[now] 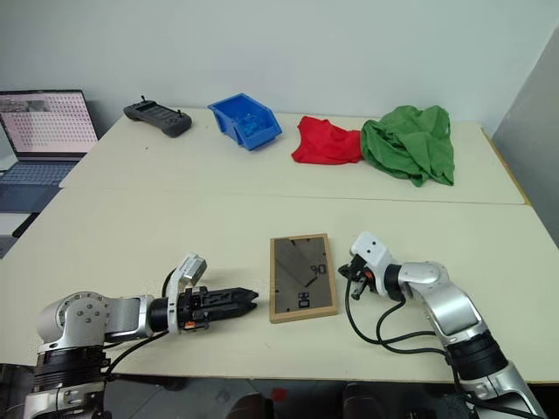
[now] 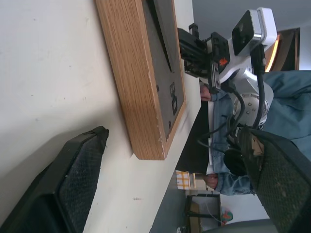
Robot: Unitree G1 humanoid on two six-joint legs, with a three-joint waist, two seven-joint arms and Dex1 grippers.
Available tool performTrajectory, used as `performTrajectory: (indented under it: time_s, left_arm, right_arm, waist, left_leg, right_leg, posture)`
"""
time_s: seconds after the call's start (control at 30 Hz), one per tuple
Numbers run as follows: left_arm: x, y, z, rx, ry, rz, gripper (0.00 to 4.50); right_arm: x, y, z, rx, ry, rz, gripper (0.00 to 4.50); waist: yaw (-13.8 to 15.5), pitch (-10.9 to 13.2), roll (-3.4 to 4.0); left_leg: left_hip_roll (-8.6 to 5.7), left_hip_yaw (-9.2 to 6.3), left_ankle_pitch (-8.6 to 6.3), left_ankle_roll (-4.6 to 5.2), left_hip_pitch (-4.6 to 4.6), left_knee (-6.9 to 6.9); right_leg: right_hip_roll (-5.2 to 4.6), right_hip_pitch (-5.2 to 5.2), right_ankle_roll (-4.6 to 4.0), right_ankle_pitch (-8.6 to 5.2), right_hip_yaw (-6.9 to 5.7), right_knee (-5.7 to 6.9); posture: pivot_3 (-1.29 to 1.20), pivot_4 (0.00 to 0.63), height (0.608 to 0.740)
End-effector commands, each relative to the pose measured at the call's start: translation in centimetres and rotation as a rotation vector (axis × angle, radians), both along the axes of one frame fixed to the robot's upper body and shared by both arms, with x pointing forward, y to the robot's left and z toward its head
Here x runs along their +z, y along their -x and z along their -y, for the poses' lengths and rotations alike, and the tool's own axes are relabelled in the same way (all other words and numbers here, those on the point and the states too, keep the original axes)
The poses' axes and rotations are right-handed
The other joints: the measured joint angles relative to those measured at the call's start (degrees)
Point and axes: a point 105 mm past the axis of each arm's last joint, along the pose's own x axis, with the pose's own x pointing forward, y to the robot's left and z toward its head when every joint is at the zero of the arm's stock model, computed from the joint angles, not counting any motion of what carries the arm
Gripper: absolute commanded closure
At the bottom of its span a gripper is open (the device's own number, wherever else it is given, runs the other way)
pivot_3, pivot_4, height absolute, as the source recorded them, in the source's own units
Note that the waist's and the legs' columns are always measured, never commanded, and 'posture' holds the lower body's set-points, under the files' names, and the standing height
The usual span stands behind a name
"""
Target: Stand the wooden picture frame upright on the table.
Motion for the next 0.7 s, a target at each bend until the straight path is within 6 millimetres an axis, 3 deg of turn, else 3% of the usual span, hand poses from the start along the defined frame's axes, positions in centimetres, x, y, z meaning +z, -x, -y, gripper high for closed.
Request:
performTrajectory:
  time_s: [0.03,0.23,0.53,0.7]
  left_arm:
    - [-2.9,0.3,0.9,0.003,-0.08,-0.095,0.01]
    - [-3.3,0.0,2.9,-0.042,-0.074,-0.093,0.01]
    - [-2.4,0.9,4.2,-0.115,-0.033,-0.062,0.01]
    - [-2.5,1.0,3.5,-0.097,-0.053,-0.049,0.87]
  right_arm:
    - [0.6,-0.1,-1.3,0.031,-0.01,0.042,4.5]
    - [0.7,0.3,-3.1,0.061,-0.036,0.043,4.5]
    - [0.9,0.3,-3.7,0.038,-0.066,0.044,4.5]
    - [0.8,0.2,-3.5,0.023,-0.064,0.046,4.5]
  waist:
    - [0.2,-0.1,0.05]
    - [0.4,-0.7,0.55]
    - [0.6,-0.7,0.58]
    - [0.2,-0.7,0.56]
  left_leg:
    - [-0.01,0.0,0.0,0.0,0.0,0.0]
    - [-0.07,0.0,0.0,0.0,0.06,0.0]
    - [-0.1,-0.05,0.0,0.0,0.08,-0.01]
    - [-0.09,-0.07,0.0,0.0,0.06,-0.04]
  right_leg:
    - [-0.01,0.02,0.0,0.0,-0.01,-0.01]
    - [-0.07,0.11,0.01,0.0,-0.01,-0.05]
    - [-0.1,0.24,0.02,0.0,-0.06,-0.2]
    - [-0.09,0.23,0.02,-0.01,-0.07,-0.24]
  posture:
    - [0.0,0.15,0.74]
    - [0.0,0.15,0.74]
    - [0.0,0.15,0.74]
    - [0.0,0.15,0.74]
